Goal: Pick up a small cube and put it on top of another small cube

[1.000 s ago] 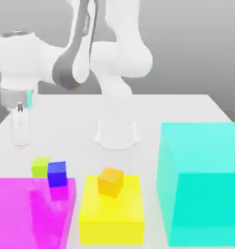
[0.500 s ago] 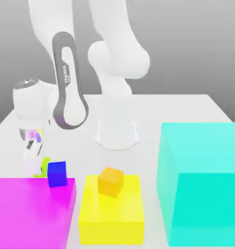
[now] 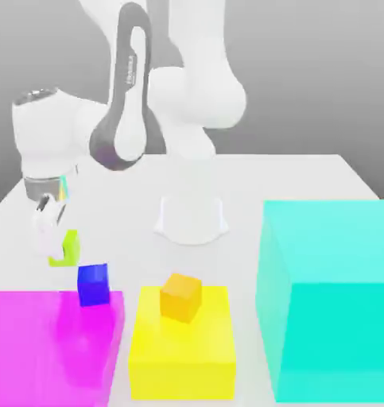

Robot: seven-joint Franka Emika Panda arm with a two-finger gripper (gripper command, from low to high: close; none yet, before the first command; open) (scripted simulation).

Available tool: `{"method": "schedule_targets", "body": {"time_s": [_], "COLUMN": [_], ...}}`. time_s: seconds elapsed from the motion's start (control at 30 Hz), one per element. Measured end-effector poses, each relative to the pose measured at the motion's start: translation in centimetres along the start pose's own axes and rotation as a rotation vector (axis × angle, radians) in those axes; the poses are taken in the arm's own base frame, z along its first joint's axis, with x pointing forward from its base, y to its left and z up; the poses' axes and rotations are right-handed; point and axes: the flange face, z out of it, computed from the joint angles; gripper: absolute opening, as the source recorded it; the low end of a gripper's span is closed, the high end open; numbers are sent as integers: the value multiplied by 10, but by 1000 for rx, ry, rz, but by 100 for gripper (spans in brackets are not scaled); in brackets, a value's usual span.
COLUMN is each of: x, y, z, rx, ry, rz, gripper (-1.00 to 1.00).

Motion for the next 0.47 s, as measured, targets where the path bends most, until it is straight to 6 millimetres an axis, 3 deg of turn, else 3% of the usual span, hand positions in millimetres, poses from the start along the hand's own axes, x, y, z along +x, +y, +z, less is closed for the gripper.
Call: {"method": "schedule_targets", "body": {"time_s": [0.17,0.2,0.37,0.4,0.47], "x": [-69,-78,-87,-87,-87], "y": [-11,-11,-10,-10,-10], "z": [-58,-61,-16,-10,-10], "rx": [0,0,0,0,0], "ry": [-1,-1,1,0,0], "rz": [-69,-77,-86,-86,-86], "gripper": [-100,-100,-100,100,100]}}
